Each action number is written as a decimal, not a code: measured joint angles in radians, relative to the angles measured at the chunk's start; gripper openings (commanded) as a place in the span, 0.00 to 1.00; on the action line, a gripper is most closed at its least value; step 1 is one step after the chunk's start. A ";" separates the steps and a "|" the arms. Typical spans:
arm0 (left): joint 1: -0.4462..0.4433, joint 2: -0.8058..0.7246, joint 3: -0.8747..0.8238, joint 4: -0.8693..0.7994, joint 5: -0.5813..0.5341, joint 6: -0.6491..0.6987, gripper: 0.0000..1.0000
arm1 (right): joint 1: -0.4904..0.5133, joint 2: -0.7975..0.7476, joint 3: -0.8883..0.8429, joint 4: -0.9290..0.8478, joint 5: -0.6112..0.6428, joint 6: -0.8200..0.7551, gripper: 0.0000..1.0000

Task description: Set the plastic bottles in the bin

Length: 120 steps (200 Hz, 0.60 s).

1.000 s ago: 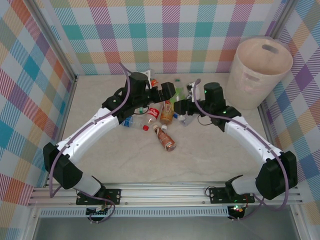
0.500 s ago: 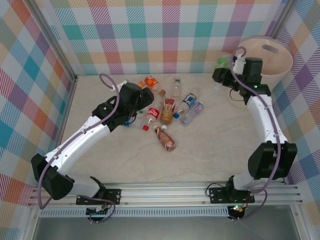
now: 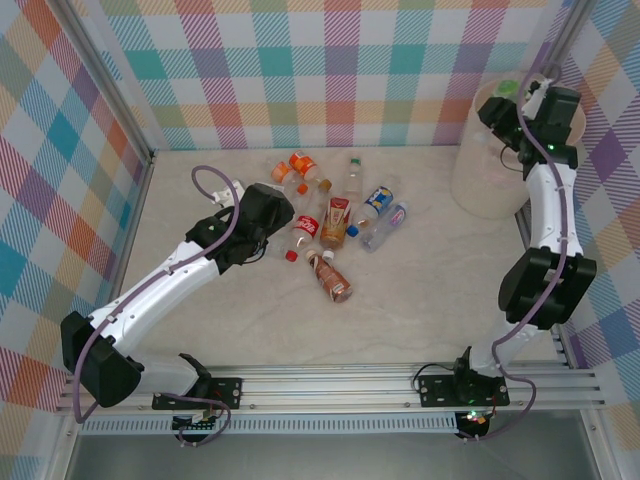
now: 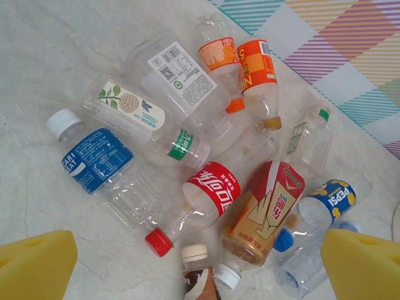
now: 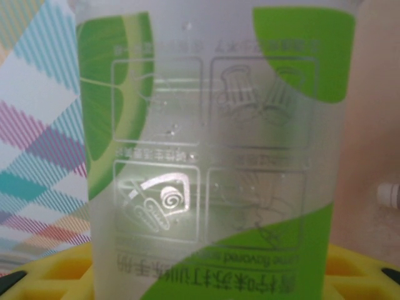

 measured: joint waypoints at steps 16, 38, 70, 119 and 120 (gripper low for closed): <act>0.000 0.000 0.000 0.001 -0.002 0.000 1.00 | -0.042 0.024 0.004 0.038 -0.032 0.060 0.55; 0.000 0.000 0.000 0.002 -0.002 0.000 1.00 | -0.083 0.040 0.005 0.079 -0.080 0.147 0.57; 0.000 0.001 -0.001 0.002 -0.002 0.000 1.00 | -0.103 0.049 0.005 0.140 -0.069 0.201 0.61; 0.000 0.014 -0.001 0.001 -0.002 -0.004 1.00 | -0.100 0.029 -0.103 0.302 0.022 0.277 0.63; 0.000 0.014 -0.001 0.001 -0.002 -0.004 1.00 | -0.100 0.029 -0.105 0.305 0.025 0.277 0.63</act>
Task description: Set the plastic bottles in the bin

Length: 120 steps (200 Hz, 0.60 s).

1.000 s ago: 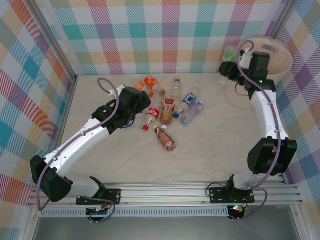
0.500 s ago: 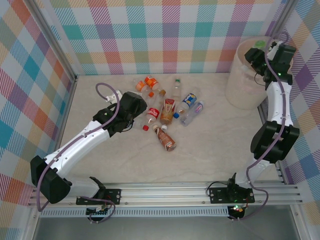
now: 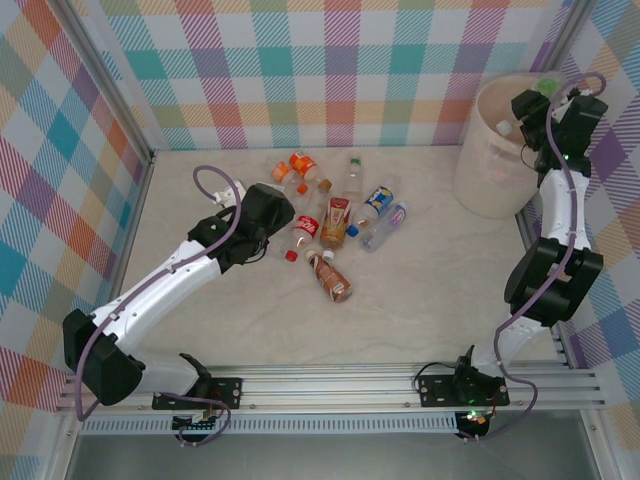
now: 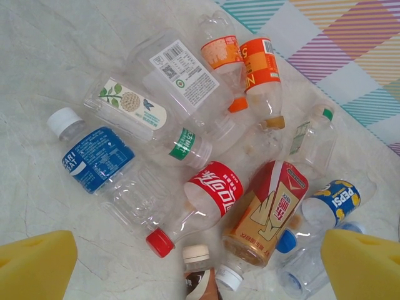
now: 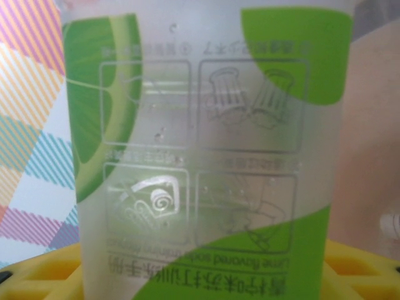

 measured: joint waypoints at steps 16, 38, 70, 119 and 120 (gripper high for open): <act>0.000 0.007 0.000 -0.001 0.000 0.000 1.00 | 0.004 -0.010 -0.039 0.057 0.047 0.013 0.63; 0.000 0.011 0.000 -0.003 0.000 0.000 1.00 | 0.006 -0.015 -0.062 0.095 0.082 0.019 0.64; 0.000 0.015 -0.008 0.002 0.006 0.005 1.00 | 0.005 -0.028 -0.098 0.148 0.111 0.029 0.65; 0.000 0.016 -0.040 0.035 0.039 0.044 1.00 | 0.005 -0.027 -0.100 0.161 0.145 0.053 0.71; 0.000 0.016 -0.041 0.036 0.039 0.045 1.00 | 0.005 -0.027 -0.100 0.161 0.146 0.054 0.72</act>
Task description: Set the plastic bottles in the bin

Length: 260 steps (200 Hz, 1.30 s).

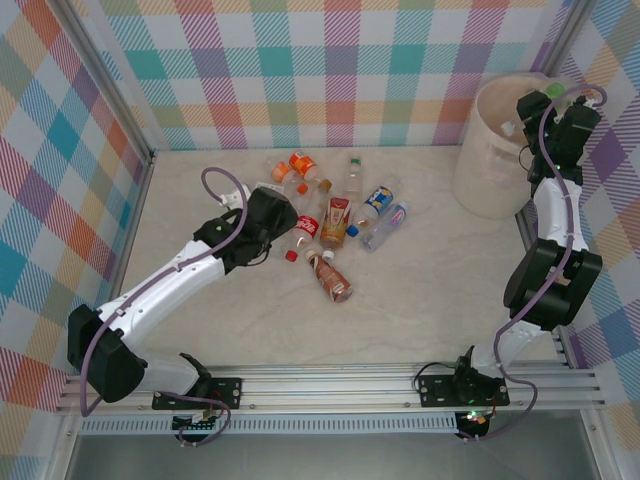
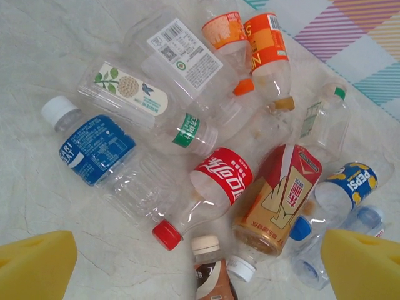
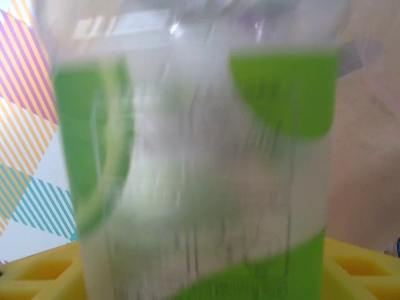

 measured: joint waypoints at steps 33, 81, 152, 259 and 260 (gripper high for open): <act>0.000 -0.001 -0.037 0.031 0.010 0.024 1.00 | 0.000 0.000 0.000 -0.001 0.019 0.018 0.87; 0.000 -0.032 -0.055 0.034 0.005 0.038 1.00 | -0.001 -0.002 0.000 0.008 0.026 0.018 0.94; 0.005 -0.049 -0.105 0.034 -0.009 0.031 1.00 | -0.001 -0.037 -0.022 -0.011 -0.011 0.007 1.00; 0.127 -0.053 -0.195 0.034 0.056 -0.019 1.00 | 0.018 -0.227 -0.188 -0.022 -0.212 -0.025 1.00; 0.127 -0.053 -0.195 0.034 0.057 -0.019 1.00 | 0.018 -0.227 -0.188 -0.022 -0.213 -0.026 1.00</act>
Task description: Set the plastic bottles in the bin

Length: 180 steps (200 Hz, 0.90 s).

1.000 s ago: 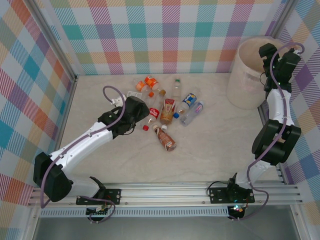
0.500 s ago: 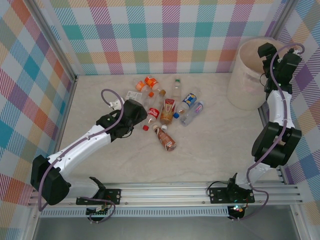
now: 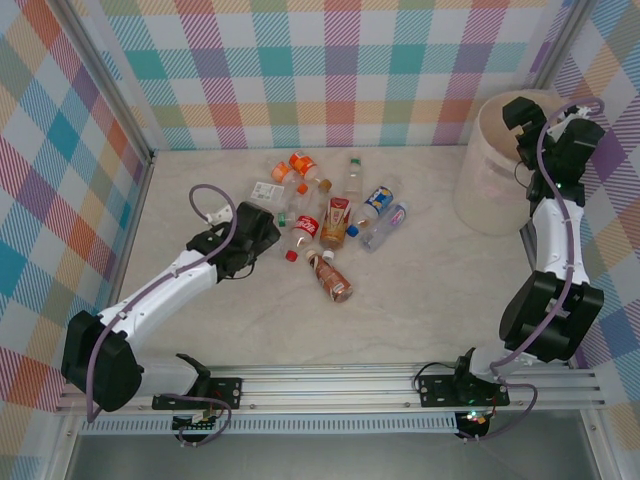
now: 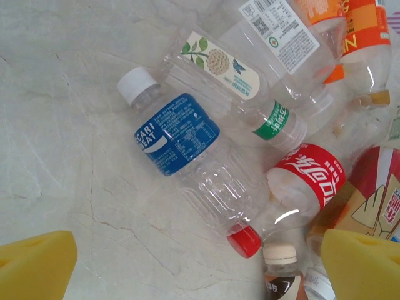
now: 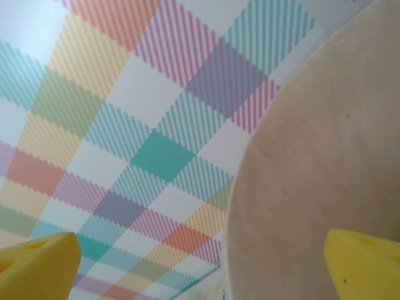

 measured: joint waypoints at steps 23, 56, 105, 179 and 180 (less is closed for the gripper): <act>0.015 0.009 0.000 0.000 0.013 -0.008 1.00 | 0.022 -0.010 0.000 -0.011 -0.050 -0.025 1.00; 0.053 0.085 0.002 -0.009 0.040 -0.044 1.00 | 0.092 -0.050 0.002 -0.076 -0.099 -0.101 1.00; 0.131 0.208 0.016 0.005 0.093 -0.078 1.00 | 0.280 -0.185 -0.011 -0.183 -0.097 -0.266 1.00; 0.212 0.323 0.045 0.140 0.154 -0.078 1.00 | 0.515 -0.416 -0.287 -0.288 -0.024 -0.369 1.00; 0.214 0.326 0.047 0.143 0.156 -0.079 1.00 | 0.516 -0.417 -0.289 -0.290 -0.023 -0.369 1.00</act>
